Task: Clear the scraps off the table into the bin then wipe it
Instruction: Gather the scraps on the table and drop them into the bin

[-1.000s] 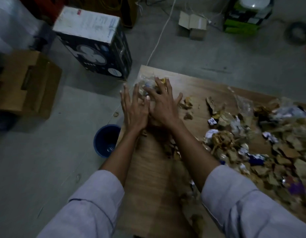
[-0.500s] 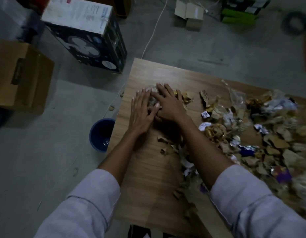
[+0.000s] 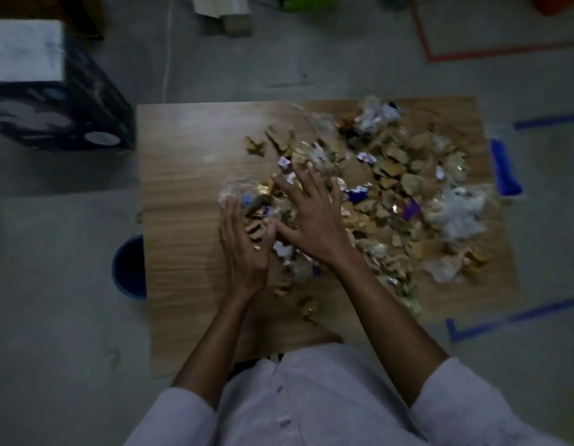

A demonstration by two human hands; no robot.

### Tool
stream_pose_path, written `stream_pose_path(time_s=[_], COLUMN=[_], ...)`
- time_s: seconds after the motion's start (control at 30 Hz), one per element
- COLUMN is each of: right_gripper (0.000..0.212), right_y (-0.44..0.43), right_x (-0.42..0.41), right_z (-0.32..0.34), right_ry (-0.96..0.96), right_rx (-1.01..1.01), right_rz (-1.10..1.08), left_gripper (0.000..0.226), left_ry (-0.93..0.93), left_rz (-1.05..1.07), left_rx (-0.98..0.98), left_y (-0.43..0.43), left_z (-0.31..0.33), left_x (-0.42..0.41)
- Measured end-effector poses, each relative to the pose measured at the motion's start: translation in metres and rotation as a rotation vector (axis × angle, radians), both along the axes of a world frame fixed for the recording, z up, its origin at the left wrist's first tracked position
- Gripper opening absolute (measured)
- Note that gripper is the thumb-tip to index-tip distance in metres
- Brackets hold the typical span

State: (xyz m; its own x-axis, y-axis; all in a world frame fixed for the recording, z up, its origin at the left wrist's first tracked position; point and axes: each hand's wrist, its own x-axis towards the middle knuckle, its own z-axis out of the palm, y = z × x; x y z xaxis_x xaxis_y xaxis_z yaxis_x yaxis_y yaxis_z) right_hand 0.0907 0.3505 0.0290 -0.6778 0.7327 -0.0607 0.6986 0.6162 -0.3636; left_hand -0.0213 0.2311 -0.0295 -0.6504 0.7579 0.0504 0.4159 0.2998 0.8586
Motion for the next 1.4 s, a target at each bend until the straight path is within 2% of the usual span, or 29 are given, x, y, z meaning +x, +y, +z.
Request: stream_pose_path(time_s=[0.07, 0.2, 0.33, 0.43, 0.53, 0.7, 0.9, 1.0, 1.07, 1.27, 1.4], right_gripper=[0.094, 0.134, 0.160, 0.177, 0.181, 0.172, 0.152, 0.128, 0.123, 0.122, 0.125], right_y=[-0.022, -0.080, -0.134, -0.146, -0.133, -0.101, -0.067, -0.055, -0.045, -0.008, -0.019], right_x=[0.040, 0.128, 0.193, 0.218, 0.228, 0.218, 0.221, 0.218, 0.209, 0.183, 0.225], right_z=[0.004, -0.017, -0.045, -0.056, -0.061, -0.071, -0.091, -0.097, -0.095, -0.095, -0.102], right_ry=[0.028, -0.053, -0.125, -0.247, -0.339, -0.341, -0.366, -0.275, -0.227, -0.150, -0.089], right_rx=[0.001, -0.186, -0.373, -0.557, -0.629, -0.601, -0.418, -0.333, -0.283, -0.266, -0.220], right_rz=[-0.115, -0.430, -0.867, -1.010, -0.956, -0.720, -0.298, -0.272, -0.250, -0.202, -0.182], left_gripper=[0.098, 0.145, 0.168, 0.174, 0.179, 0.182, 0.188, 0.187, 0.188, 0.181, 0.176], left_ry=[-0.056, -0.231, -0.170, -0.065, -0.069, -0.095, -0.178, -0.183, -0.177, -0.138, -0.064], left_rz=[0.018, -0.034, -0.160, -0.214, -0.238, -0.229, -0.137, -0.087, -0.071, 0.015, 0.036], left_rx=[-0.123, -0.523, -0.751, -0.859, -0.938, -1.005, -1.097, -1.041, -1.024, -0.901, -0.738], left_y=[-0.019, -0.069, -0.110, -0.119, -0.109, -0.083, -0.040, -0.023, -0.016, -0.008, -0.035], left_z=[0.013, 0.009, -0.015, -0.027, -0.030, -0.023, -0.009, -0.014, -0.018, -0.016, -0.029], left_x=[0.031, 0.098, 0.128, 0.135, 0.141, 0.147, 0.154, 0.153, 0.150, 0.137, 0.145])
